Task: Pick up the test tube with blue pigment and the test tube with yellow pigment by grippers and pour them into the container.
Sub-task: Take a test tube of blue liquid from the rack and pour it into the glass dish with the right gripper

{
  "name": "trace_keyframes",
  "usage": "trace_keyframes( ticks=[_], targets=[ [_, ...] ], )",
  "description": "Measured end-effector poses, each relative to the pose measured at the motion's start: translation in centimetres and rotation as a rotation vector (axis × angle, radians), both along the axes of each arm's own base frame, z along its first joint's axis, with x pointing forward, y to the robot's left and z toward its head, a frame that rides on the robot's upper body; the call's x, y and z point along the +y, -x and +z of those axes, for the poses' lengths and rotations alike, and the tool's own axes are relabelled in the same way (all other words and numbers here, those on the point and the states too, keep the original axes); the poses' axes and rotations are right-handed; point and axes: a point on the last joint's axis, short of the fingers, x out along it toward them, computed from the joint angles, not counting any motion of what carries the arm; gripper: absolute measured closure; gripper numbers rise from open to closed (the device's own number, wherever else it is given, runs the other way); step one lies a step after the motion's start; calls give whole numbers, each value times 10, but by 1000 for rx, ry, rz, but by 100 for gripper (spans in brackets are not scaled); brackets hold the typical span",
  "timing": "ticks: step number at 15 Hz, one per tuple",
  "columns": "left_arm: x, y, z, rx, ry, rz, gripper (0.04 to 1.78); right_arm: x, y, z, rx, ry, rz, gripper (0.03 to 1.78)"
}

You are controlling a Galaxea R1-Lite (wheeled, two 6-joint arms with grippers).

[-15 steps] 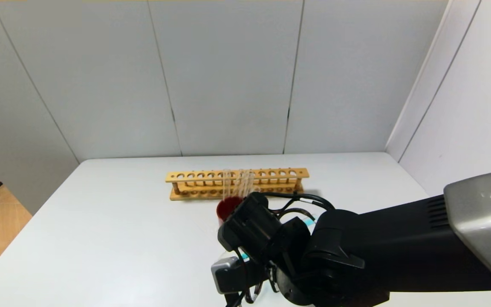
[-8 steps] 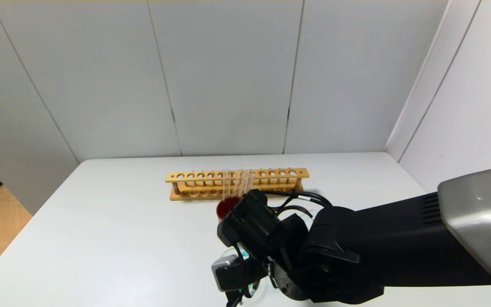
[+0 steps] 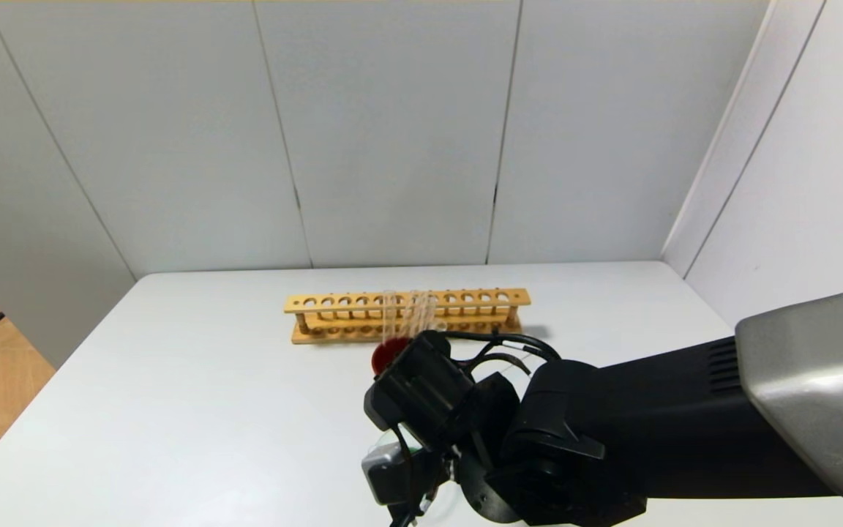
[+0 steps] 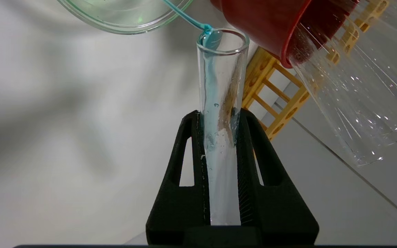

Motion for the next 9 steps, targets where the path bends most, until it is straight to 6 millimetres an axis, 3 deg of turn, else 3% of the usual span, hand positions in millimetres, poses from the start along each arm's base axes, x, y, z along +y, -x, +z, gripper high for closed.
trace_keyframes(
  ticks=[9],
  targets=[
    [0, 0, 0, 1, 0, 0, 7, 9, 4, 0, -53, 84, 43, 149]
  ],
)
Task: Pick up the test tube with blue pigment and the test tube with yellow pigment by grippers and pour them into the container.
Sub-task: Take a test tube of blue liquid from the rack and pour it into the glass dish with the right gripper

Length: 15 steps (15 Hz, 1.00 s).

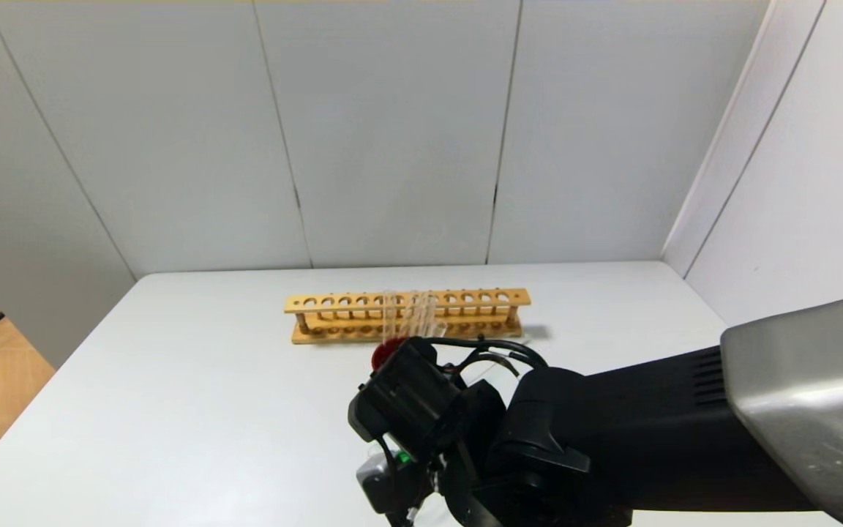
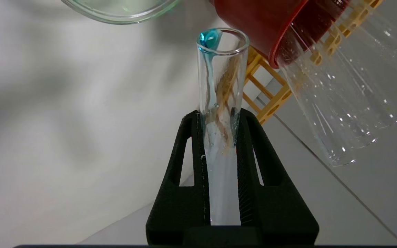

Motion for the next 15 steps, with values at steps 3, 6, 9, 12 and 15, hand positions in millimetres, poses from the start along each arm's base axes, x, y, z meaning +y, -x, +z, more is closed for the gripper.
trace_keyframes(
  ticks=[3, 6, 9, 12, 15],
  targets=[
    [0, 0, 0, 0, 0, 0, 7, 3, 4, -1, 1, 28, 7, 149],
    [0, 0, 0, 0, 0, 0, 7, 9, 6, 1, -15, 34, 16, 149],
    [0, 0, 0, 0, 0, 0, 7, 12, 6, 6, -35, 58, 22, 149],
    [0, 0, 0, 0, 0, 0, 7, 15, 10, 9, -40, 96, 27, 149],
    [0, 0, 0, -1, 0, 0, 7, 18, 15, 7, -44, 121, 34, 149]
  ],
)
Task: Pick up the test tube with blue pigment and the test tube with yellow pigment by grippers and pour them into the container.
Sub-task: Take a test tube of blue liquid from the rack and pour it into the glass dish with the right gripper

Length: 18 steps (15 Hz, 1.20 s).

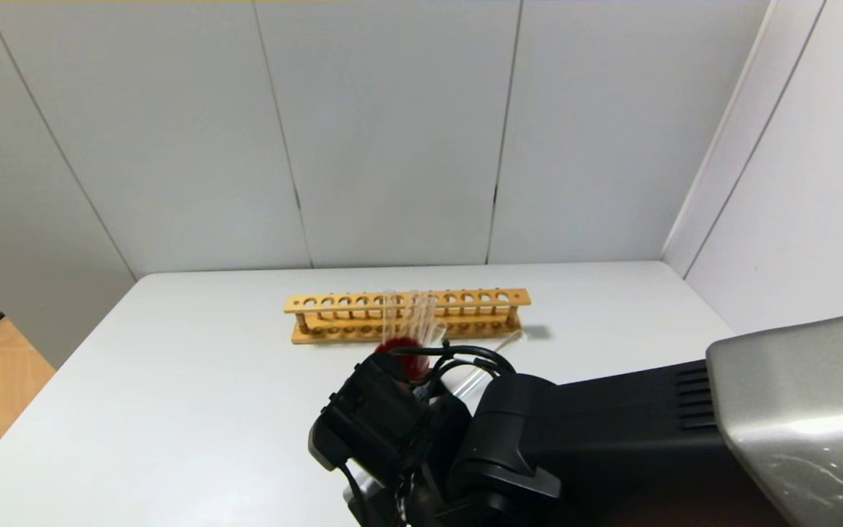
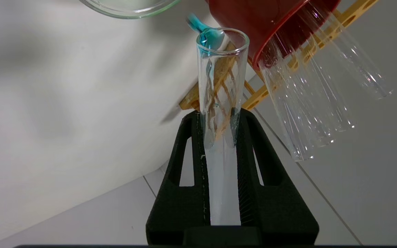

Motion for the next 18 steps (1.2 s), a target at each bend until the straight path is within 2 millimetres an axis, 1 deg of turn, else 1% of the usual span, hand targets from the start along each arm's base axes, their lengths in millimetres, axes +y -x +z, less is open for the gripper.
trace_keyframes(
  ticks=[5, 13, 16, 18],
  targets=[
    [0, 0, 0, 0, 0, 0, 7, 1, 4, -5, -14, 28, -3, 149],
    [0, 0, 0, 0, 0, 0, 7, 2, 5, -5, -19, 27, 2, 149],
    [0, 0, 0, 0, 0, 0, 7, 3, 5, -2, -20, -20, -16, 149],
    [0, 0, 0, 0, 0, 0, 7, 5, 5, 4, -30, -128, -45, 149]
  ],
)
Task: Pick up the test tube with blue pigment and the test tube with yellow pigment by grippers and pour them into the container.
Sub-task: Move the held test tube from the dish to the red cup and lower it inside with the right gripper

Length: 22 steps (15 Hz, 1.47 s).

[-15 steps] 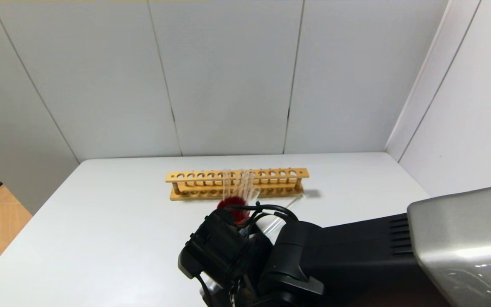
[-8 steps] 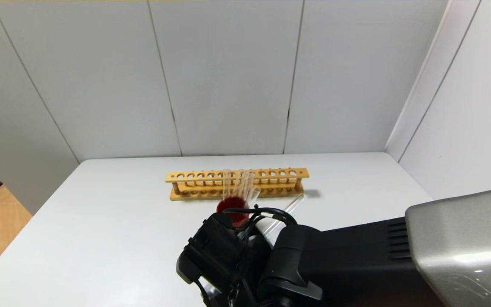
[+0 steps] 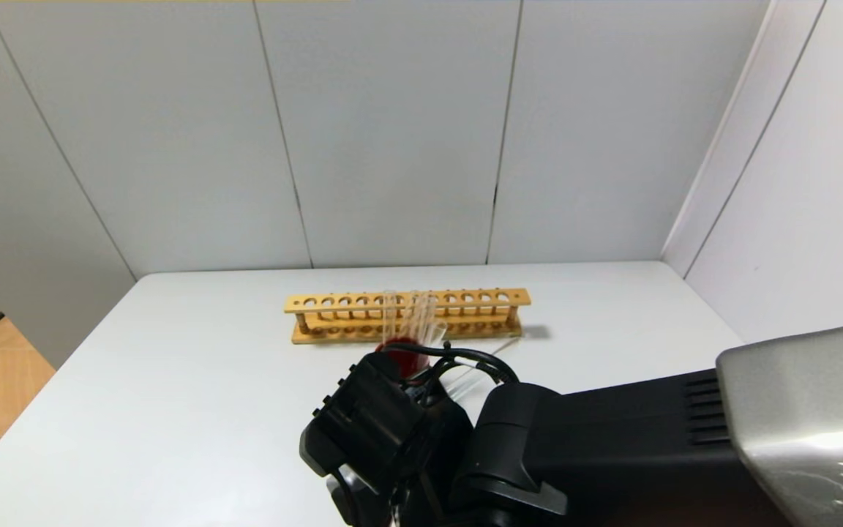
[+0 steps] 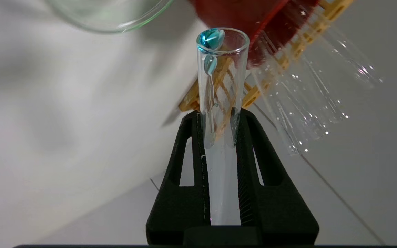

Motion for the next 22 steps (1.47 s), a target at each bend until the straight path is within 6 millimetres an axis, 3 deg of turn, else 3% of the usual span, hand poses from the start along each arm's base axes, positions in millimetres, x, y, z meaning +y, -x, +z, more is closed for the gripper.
trace_keyframes(
  ticks=[6, 10, 15, 18, 22],
  targets=[
    [0, 0, 0, 0, 0, -1, 7, -5, 9, 29, 13, -492, -129, 149],
    [0, 0, 0, 0, 0, 0, 7, -10, 16, 73, 0, -985, -268, 149],
    [0, 0, 0, 0, 0, 0, 7, 0, 13, 135, -6, -1665, -303, 149],
    [0, 0, 0, 0, 0, 0, 7, 7, 9, 140, 47, -1910, -335, 149],
    [0, 0, 0, 0, 0, 0, 7, 20, 4, 115, 117, -1963, -413, 149]
  ],
)
